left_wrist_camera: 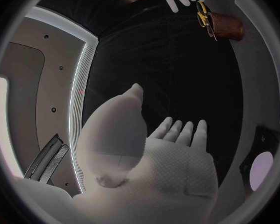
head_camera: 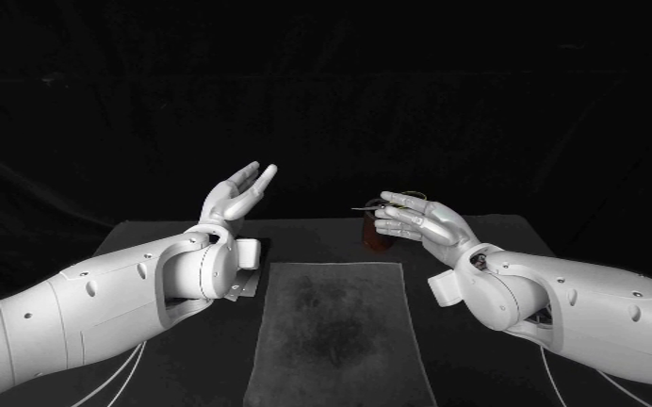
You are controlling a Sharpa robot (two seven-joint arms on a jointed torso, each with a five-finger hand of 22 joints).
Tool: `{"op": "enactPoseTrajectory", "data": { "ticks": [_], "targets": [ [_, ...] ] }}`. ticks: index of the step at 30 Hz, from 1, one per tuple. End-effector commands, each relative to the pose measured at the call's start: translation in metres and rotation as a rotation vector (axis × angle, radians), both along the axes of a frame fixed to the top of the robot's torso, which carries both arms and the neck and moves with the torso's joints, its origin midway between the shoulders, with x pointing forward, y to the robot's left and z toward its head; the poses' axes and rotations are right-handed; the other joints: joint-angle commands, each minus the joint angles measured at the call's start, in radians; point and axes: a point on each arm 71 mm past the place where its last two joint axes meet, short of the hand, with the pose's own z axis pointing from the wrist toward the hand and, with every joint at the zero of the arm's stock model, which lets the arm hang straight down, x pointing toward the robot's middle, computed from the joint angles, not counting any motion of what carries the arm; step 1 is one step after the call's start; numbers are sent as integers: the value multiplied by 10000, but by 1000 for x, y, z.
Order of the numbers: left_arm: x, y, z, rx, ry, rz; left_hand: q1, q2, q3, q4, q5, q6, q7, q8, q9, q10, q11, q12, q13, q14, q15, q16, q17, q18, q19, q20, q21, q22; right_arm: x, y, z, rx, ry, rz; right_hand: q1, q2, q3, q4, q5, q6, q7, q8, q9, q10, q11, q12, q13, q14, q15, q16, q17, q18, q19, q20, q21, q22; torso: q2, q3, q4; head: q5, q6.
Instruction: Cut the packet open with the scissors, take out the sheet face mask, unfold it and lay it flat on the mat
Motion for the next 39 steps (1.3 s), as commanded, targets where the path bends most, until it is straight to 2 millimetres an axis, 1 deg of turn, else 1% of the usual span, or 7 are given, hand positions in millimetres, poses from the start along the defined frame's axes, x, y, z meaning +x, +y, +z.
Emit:
{"op": "enactPoseTrajectory", "data": {
  "ticks": [1, 3, 4, 7, 13, 25, 39],
  "targets": [
    [-2, -1, 3, -386, -167, -351, 102, 122, 110, 9, 62, 330, 681, 141, 77, 409, 144, 86, 38, 408, 192, 137, 102, -39, 221, 51, 117, 55, 1, -2, 2, -428, -492, 224, 354, -171, 117, -374, -211, 982, 1415, 318, 199, 1286, -101, 214, 75, 961, -192, 318, 147, 249, 1013, -13, 442, 173, -24, -9, 2, -8, 5],
    [-4, 1, 4, -493, -167, -452, 263, 167, 175, 1, 58, 658, 717, 256, 164, 796, 183, 130, 65, 1091, 544, 382, 267, -366, 753, 83, 358, 183, 2, -4, 1, -793, -600, 403, 626, -393, 242, -721, -298, 1853, 1348, 583, 359, 1790, -238, 276, 49, 1605, -375, 536, 223, 453, 1565, -27, 743, 255, -25, -16, -22, 6, -1],
    [-5, 4, 4, -573, -162, -544, 441, 225, 246, -17, 67, 1215, 776, 456, 312, 1537, 259, 251, 134, 2864, 592, 1098, 681, -516, 2757, 50, 1215, 648, 3, -4, 1, -1148, -698, 639, 786, -541, 331, -938, -299, 2537, 1272, 804, 485, 2139, -319, 331, 49, 1916, -480, 616, 247, 525, 1819, -54, 873, 282, -1, -20, -34, -24, 6],
    [-8, 8, 5, -755, -137, -805, 899, 250, 375, -99, 85, 3593, 1078, 1385, 916, 4900, 797, 1131, 504, 5509, 20, 2301, 1293, -121, 4953, -7, 2283, 1129, 5, -3, 3, -1994, -959, 1275, 1005, -939, 499, -1346, -117, 3549, 1020, 1122, 638, 3010, -602, 404, 20, 2841, -807, 888, 327, 561, 2648, -338, 1324, 421, 15, -23, -60, -38, -31],
    [-15, 14, 8, -994, -86, -1564, 1732, 71, 585, -255, 88, 5829, 909, 2334, 1424, 7681, 282, 1770, 543, 7372, -608, 3163, 1716, 386, 6555, -170, 3086, 1348, 13, -4, 14, -4317, -1685, 2756, 1220, -1146, 427, -1608, 285, 4322, 647, 1297, 705, 4307, -1021, 386, 40, 4103, -1297, 1213, 550, 554, 3480, -827, 2078, 756, 45, -13, -22, -169, -110],
    [-39, 8, 16, -863, -9, -3010, 2195, -178, 1002, -212, 74, 6342, 658, 2407, 1408, 8522, 14, 1399, 364, 8691, -1032, 3670, 2196, 378, 7759, -733, 3789, 1566, 36, -32, 47, -9016, -3244, 2715, 1118, -1497, -498, -1808, 802, 5068, 164, 1267, 729, 5869, -1627, 183, 257, 6103, -2064, 2082, 1912, 506, 4685, -1705, 4871, 2448, 275, -25, -24, -287, -122],
    [-50, 2, 25, -932, -36, -3468, 2118, -234, 1003, -137, 74, 6346, 675, 2379, 1391, 8551, 25, 1319, 360, 8685, -1022, 3637, 2225, 364, 7762, -746, 3801, 1563, 68, -62, 101, -11688, -5350, 842, 1018, -1899, -488, -1998, 1090, 4552, 350, 684, 626, 4002, -1157, -190, 17, 3975, -1478, 228, 1691, 562, 5220, -1310, 5900, 3101, 560, -49, -69, -365, 58]
  ]
}}
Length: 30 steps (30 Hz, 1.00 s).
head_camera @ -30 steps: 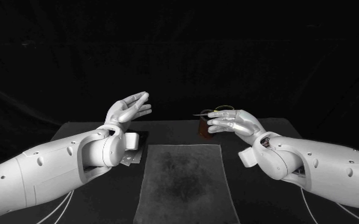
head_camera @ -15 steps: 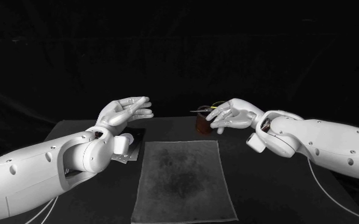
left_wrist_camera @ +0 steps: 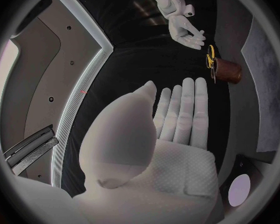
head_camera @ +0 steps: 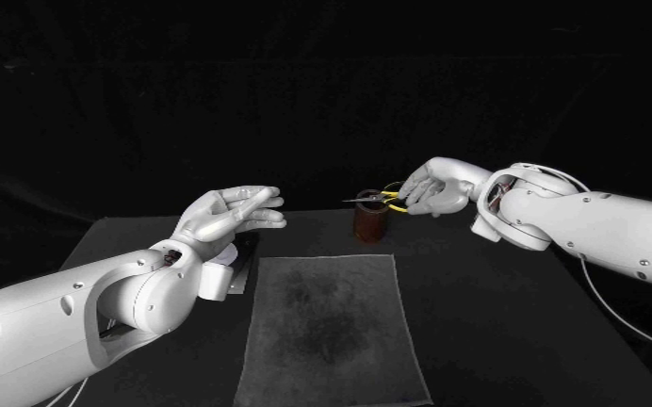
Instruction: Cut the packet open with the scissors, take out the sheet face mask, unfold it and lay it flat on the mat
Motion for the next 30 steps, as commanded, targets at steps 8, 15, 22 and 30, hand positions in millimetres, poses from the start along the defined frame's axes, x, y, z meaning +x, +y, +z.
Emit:
{"op": "enactPoseTrajectory", "data": {
  "ticks": [8, 15, 22, 30],
  "targets": [
    [-1, -4, 4, -19, -111, -413, -72, -122, 4, 79, -1, 52, 62, -55, -26, 51, 36, -117, -11, 6, 26, -43, 35, 37, 39, -6, 45, -3, 7, -12, 28, -1096, -1756, -665, 2353, -750, -5436, 3910, 308, -1695, -125, -964, -137, -3982, 36, -98, -41, -3188, 764, -1471, -1345, 189, -1262, 619, -3772, -2245, 197, 4, -25, -21, 90],
    [-1, -2, 4, -1, -109, -385, -83, -138, 8, 84, 0, 47, 71, -68, -33, 54, 44, -147, -11, -20, 37, -67, 41, 32, 18, -1, 34, -10, 7, -14, 35, -1726, -1887, -765, 3622, -842, -5759, 5732, -123, -1578, -12, -873, -1, -3388, 226, 65, 22, -2936, 741, -1126, -1476, 159, -1837, 1026, -5593, -3320, 217, 23, -22, -7, 85],
    [-1, -3, 4, -7, -95, -422, -88, -151, 12, 85, 0, 41, 82, -80, -38, 56, 52, -171, -10, -39, 45, -86, 47, 29, 1, 4, 25, -17, 10, -9, 35, -3100, -2239, -596, 4013, -278, -5194, 5229, -252, -652, -117, -493, 226, -1056, 159, 273, 31, -860, 234, -308, -1144, 111, 1680, 151, -4127, -2689, 238, 18, -24, -16, 106],
    [-1, -4, 4, -10, -72, -463, -86, -152, 17, 83, 0, 40, 85, -84, -41, 57, 55, -181, -10, -48, 48, -94, 50, 28, -8, 6, 21, -20, 17, -2, 34, -3565, -2332, -591, 4236, 38, -4657, 4811, -521, -141, -199, -296, 290, -322, -62, 146, 24, -28, -67, -140, -930, 57, 2890, -203, -3105, -2093, 339, 23, 7, -67, 160]
  ]
}}
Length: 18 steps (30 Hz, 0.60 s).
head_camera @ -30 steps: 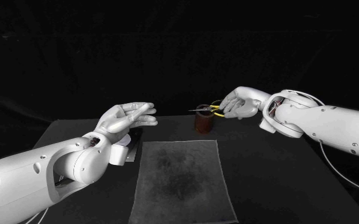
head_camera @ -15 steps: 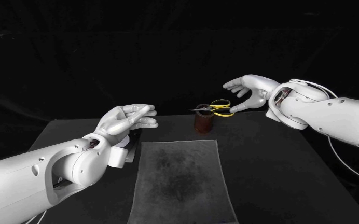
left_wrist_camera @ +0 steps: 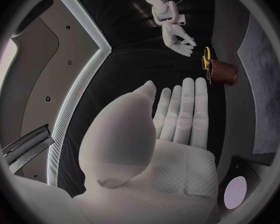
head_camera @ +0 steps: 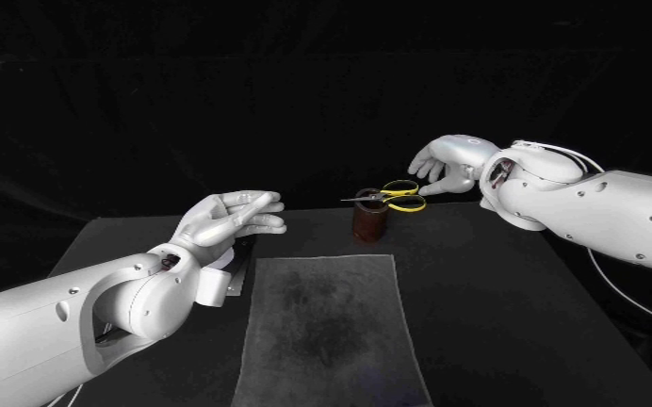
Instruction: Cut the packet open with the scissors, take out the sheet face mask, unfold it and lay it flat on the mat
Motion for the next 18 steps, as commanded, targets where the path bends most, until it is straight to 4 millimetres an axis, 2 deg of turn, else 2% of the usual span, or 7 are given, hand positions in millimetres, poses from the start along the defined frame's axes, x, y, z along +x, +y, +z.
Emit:
{"op": "enactPoseTrajectory", "data": {
  "ticks": [1, 5, 9, 14, 16, 18],
  "targets": [
    [-1, -3, 2, -89, -72, -265, -28, -95, -9, 56, 0, 1, 56, -32, -9, 22, 18, -44, -11, -45, 44, -52, 9, 42, -6, 5, 22, -15, 3, 1, 0, -743, -88, -172, -27, 62, 237, -2, -28, 89, -9, 28, -10, 129, -28, -112, -17, 121, -43, -30, 39, 48, 189, -59, 279, 183, 89, 1, 29, -31, 41],
    [-1, -3, 2, -87, -60, -275, -28, -95, -9, 56, 0, 1, 56, -32, -9, 22, 18, -44, -11, -45, 44, -52, 9, 42, -6, 5, 22, -15, 5, 4, 0, -813, 10, -202, -131, -33, 477, 42, 31, 138, -40, -6, -41, 192, -41, -218, -26, 217, -58, -108, 78, 24, 395, -95, 608, 397, 142, -5, 45, -47, 72],
    [-1, -3, 2, -88, -46, -298, -20, -90, 5, 53, 0, 0, 59, -38, -13, 25, 21, -60, -10, -58, 49, -65, 13, 40, -18, 9, 16, -20, 8, 6, -1, -921, 176, -275, -374, -182, 682, 81, 55, -31, -136, -152, -110, -325, -24, -249, -38, 117, -33, -314, 81, 38, 795, -145, 1053, 667, 212, -14, 57, -55, 93],
    [-1, -4, 2, -80, -12, -326, -14, -87, 15, 50, 0, -1, 59, -43, -15, 27, 23, -73, -10, -67, 52, -74, 16, 40, -27, 11, 11, -23, 10, 10, -2, -957, 361, -322, -611, -361, 781, 66, 27, -272, -267, -315, -177, -1168, -76, -264, -49, -687, -21, -897, -154, 49, 1016, -196, 1372, 884, 282, -31, 68, -56, 96],
    [-1, -3, 2, -76, 1, -331, -12, -86, 19, 50, 0, -4, 62, -46, -17, 26, 25, -80, -10, -73, 54, -80, 18, 39, -32, 13, 9, -25, 11, 12, -2, -950, 373, -313, -664, -425, 768, 70, 16, -342, -197, -355, -191, -1309, -107, -248, -34, -1062, -28, -1151, -277, 43, 1031, -200, 1438, 938, 308, -33, 74, -58, 100],
    [-1, -3, 2, -69, 15, -334, -12, -86, 19, 50, 0, -4, 62, -46, -17, 26, 25, -80, -10, -73, 54, -80, 18, 39, -32, 13, 9, -25, 11, 13, -2, -953, 395, -317, -708, -459, 749, 85, -6, -362, -208, -366, -193, -1351, -101, -242, -30, -1281, -6, -1300, -362, 29, 1029, -191, 1489, 984, 328, -37, 87, -60, 109]
  ]
}}
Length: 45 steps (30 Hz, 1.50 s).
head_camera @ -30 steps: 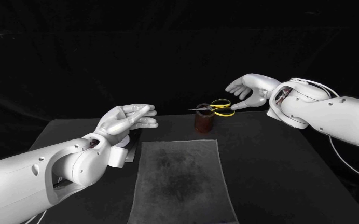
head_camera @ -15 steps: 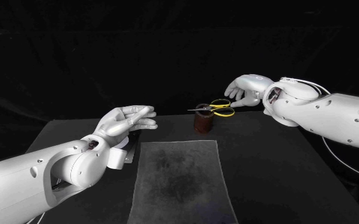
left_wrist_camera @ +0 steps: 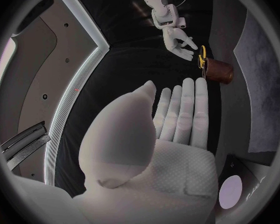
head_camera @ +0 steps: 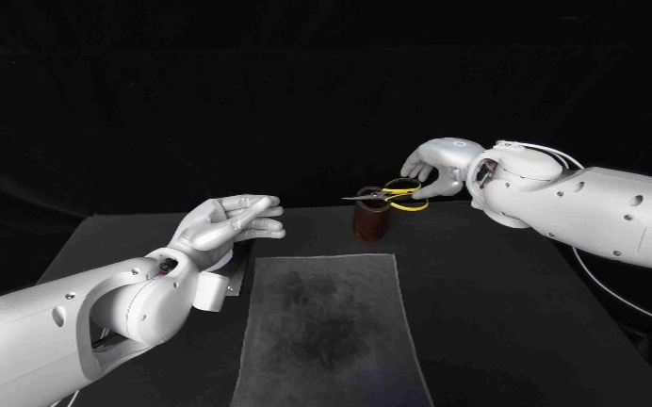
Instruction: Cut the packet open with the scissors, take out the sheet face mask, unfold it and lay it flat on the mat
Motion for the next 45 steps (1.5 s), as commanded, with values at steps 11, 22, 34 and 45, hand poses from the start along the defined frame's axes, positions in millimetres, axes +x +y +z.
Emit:
{"op": "enactPoseTrajectory", "data": {
  "ticks": [11, 22, 34, 45],
  "targets": [
    [-1, -3, 2, -64, 0, -282, -9, -84, 28, 49, 0, -19, 78, -52, -18, 26, 28, -55, -11, -44, 20, -49, 19, 108, -38, 15, 5, -16, 4, 3, -1, -266, 182, -162, -121, -58, -42, 91, -33, -63, 142, -48, -8, -74, 138, 22, 19, -601, 145, -198, -223, -23, -13, 90, 127, 120, 142, -42, 52, -32, 44],
    [-1, -2, 2, -43, 38, -285, -6, -80, 38, 50, 0, -22, 81, -58, -21, 26, 31, -68, -11, -54, 23, -59, 23, 108, -47, 18, 1, -20, 8, 2, -1, -307, 101, -268, -13, 32, 57, 43, -8, -34, 213, -32, -1, 5, 212, 39, 25, -515, 183, -142, -240, -39, 1, 108, 199, 177, 178, -46, 58, -48, 34],
    [-1, -3, 1, -27, 89, -320, -7, -71, 51, 54, -1, -27, 87, -67, -25, 27, 37, -87, -10, -66, 29, -72, 28, 108, -58, 22, -4, -24, 8, 10, -3, -398, 364, -67, 40, 90, 166, -24, -19, -16, 221, -23, 2, 65, 217, 28, 19, -379, 165, -99, -248, -95, 110, 98, 686, 755, 206, -49, 50, -16, -38],
    [-1, -2, 1, -2, 126, -312, -1, -60, 72, 53, -2, -30, 89, -75, -30, 30, 40, -108, -9, -85, 36, -91, 33, 107, -73, 27, -12, -30, 11, 9, -5, -727, 489, -205, -1, 90, 196, -45, -37, -56, 234, -45, -8, 21, 196, 8, 12, -303, 136, -89, -261, -156, 263, 79, 1211, 1372, 212, -52, 37, 9, -59]
  ]
}}
